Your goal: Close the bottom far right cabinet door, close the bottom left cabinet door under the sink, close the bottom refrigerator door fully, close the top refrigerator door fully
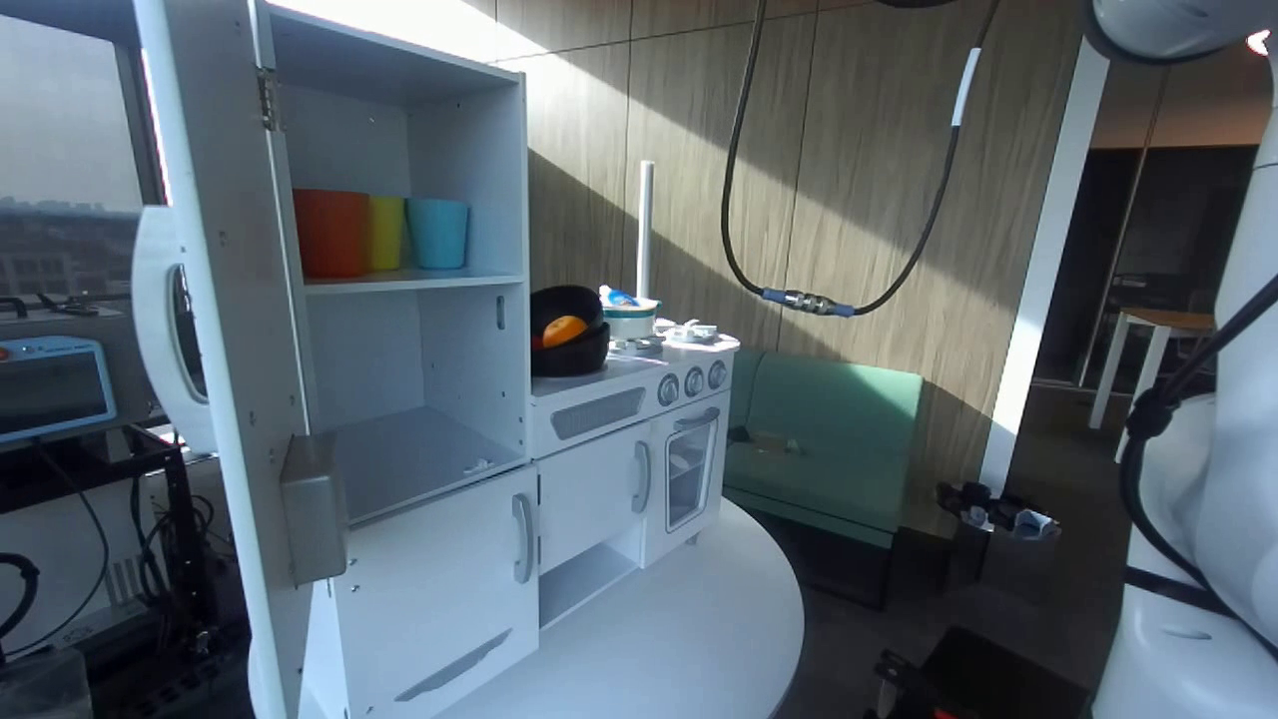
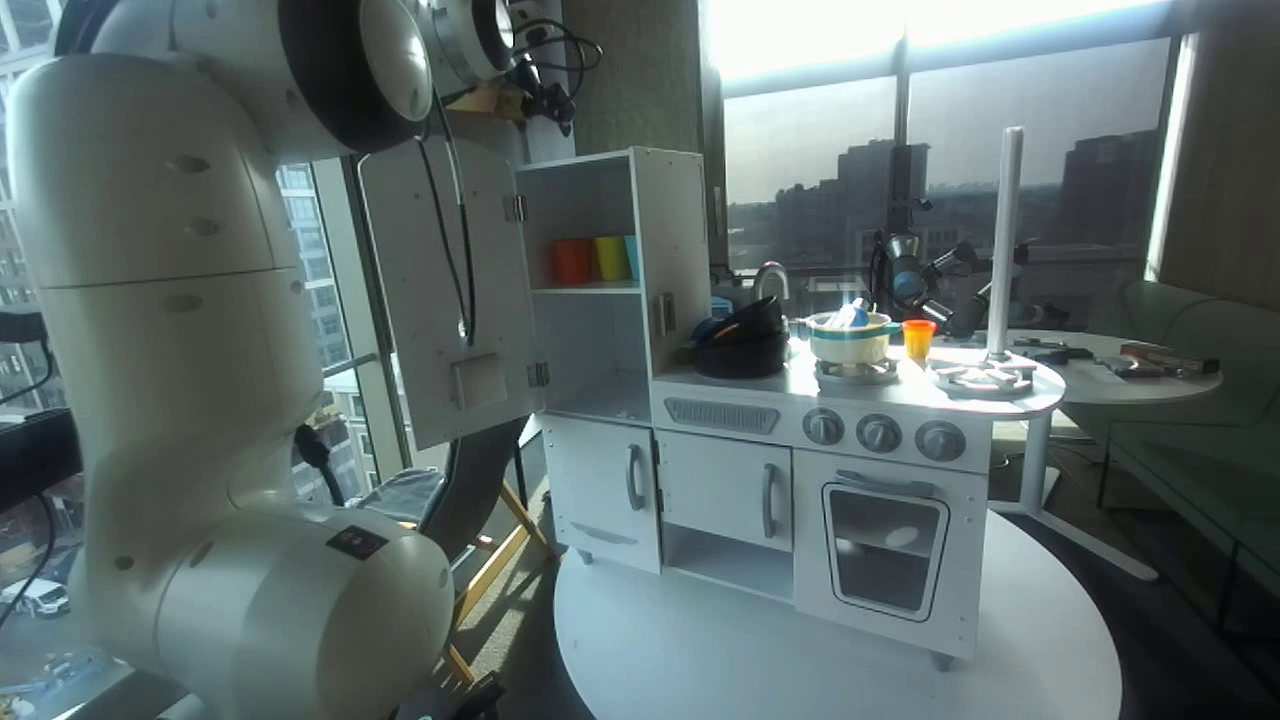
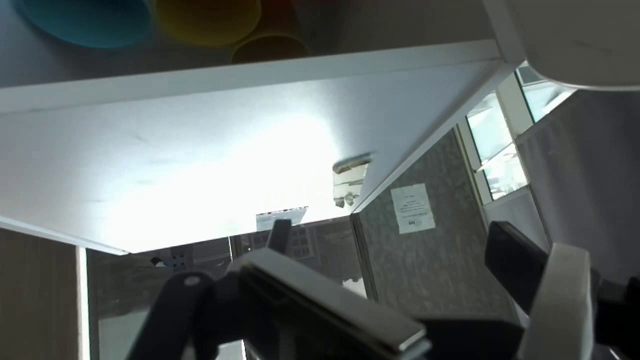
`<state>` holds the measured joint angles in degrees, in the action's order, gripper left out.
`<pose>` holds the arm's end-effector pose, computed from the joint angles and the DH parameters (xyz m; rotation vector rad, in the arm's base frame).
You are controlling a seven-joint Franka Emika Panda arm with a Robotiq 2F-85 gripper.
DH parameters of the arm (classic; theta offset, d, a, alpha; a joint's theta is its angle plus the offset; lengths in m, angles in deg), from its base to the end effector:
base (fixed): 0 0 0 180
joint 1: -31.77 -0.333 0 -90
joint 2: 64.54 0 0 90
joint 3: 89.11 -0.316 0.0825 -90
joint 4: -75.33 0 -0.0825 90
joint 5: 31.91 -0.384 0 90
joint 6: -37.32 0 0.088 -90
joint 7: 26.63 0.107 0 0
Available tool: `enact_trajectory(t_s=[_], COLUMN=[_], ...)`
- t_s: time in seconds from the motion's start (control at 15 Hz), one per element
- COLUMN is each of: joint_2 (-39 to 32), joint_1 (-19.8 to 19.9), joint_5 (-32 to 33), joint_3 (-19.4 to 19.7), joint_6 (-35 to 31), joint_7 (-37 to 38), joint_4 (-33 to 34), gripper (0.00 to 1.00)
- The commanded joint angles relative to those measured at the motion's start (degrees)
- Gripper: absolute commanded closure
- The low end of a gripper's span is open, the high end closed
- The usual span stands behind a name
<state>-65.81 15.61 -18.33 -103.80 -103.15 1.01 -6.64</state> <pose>0.5151 0.3046 0.7907 -2.5159 -0.1937 -1.3522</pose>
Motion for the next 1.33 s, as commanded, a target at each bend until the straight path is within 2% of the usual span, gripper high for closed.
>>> enact_trajectory(t_s=[0.0, 0.2, 0.47, 0.6, 0.67, 0.87, 1.13, 1.27], joint_2=[0.3, 0.4, 1.0, 0.7, 0.8, 0.8, 0.6, 0.7], joint_1=[-0.1, -0.3, -0.7, -0.7, -0.6, -0.7, -1.0, -1.0], joint_5=[8.2, 8.6, 1.3, -2.1, 0.9, -0.8, 0.1, 2.8], joint_3=[0.2, -0.2, -1.2, -1.5, -1.4, -1.6, -1.9, -2.0], joint_6=[3.1, 5.7, 17.2, 20.8, 17.5, 19.7, 19.5, 14.5], joint_7=[3.5, 4.9, 2.8, 2.0, 3.5, 3.2, 3.1, 2.5], joint_4=[2.0, 2.6, 3.1, 3.9, 1.8, 2.3, 3.0, 1.9], gripper=[0.0, 0.0, 0.0, 0.0, 0.0, 0.0, 0.0, 0.0])
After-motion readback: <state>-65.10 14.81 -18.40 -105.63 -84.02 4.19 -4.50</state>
